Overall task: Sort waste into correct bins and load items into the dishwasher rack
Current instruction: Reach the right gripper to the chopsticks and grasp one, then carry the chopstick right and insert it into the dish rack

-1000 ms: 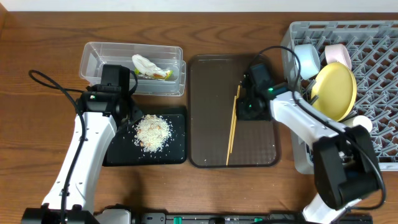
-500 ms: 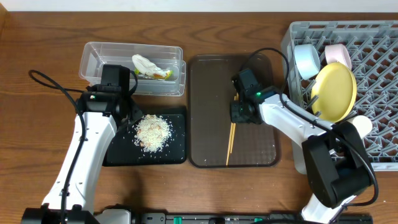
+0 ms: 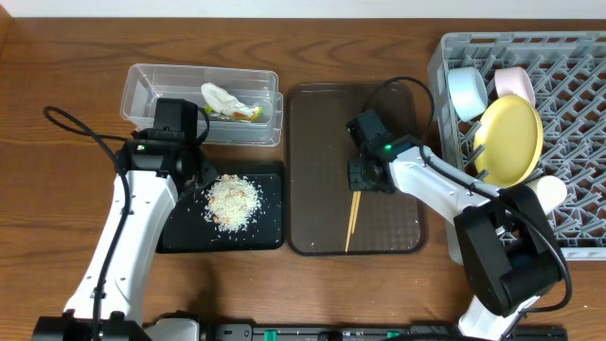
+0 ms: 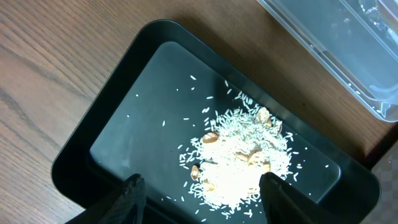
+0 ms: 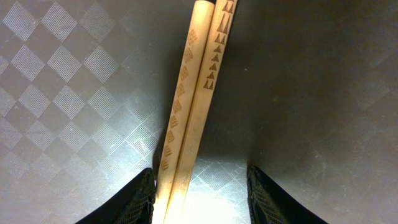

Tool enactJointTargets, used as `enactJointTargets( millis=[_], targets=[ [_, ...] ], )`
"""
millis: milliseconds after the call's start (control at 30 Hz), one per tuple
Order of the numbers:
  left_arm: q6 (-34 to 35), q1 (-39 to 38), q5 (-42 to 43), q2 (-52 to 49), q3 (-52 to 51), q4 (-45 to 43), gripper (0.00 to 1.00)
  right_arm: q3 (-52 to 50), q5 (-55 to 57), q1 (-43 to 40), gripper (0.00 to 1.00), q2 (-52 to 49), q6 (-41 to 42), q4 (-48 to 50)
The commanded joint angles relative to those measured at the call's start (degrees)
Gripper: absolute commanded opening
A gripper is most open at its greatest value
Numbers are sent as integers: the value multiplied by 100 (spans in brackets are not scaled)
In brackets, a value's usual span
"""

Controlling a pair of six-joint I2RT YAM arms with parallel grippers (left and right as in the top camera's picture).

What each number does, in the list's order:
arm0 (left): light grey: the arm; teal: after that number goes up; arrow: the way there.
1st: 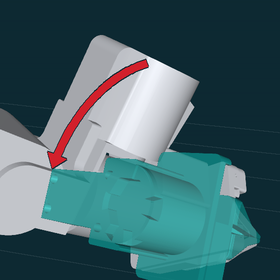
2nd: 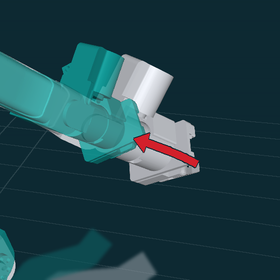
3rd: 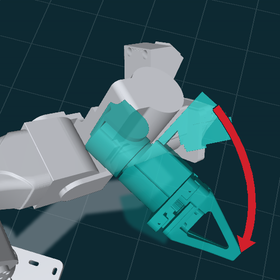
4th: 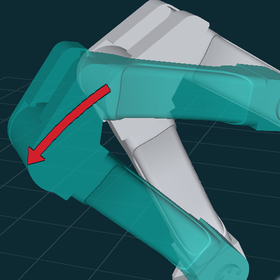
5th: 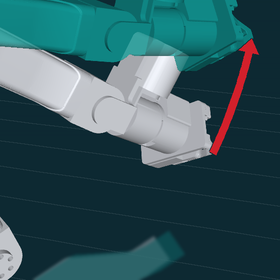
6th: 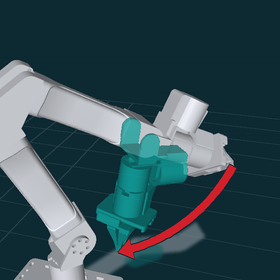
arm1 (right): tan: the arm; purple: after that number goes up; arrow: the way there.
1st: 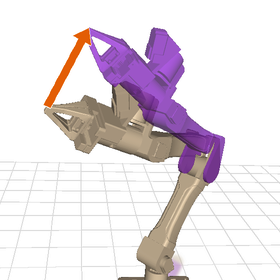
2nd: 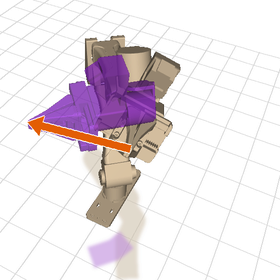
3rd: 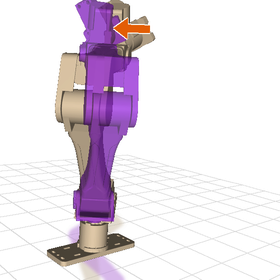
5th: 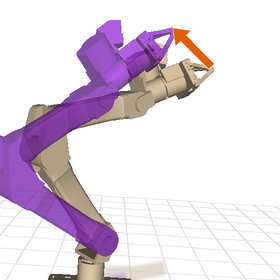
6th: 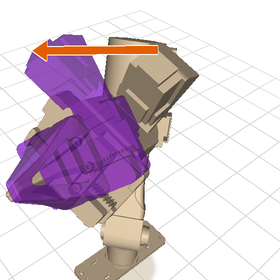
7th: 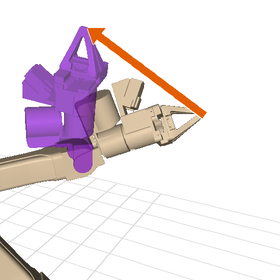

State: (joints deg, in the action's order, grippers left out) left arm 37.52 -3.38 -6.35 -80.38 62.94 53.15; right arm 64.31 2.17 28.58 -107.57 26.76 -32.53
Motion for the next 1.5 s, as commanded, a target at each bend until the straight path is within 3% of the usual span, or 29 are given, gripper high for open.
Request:
enactJointTargets(
  millis=[0,467,1467],
  targets=[
    [31,20,-28,-33,61,20,62,-74,105,31,46,-131,107,-15],
    [31,20,-28,-33,61,17,62,-13,555,-140,47,691,101,-13],
    [28,20,-28,-33,61,20,61,-105,638,37,47,33,103,144]
  ],
)
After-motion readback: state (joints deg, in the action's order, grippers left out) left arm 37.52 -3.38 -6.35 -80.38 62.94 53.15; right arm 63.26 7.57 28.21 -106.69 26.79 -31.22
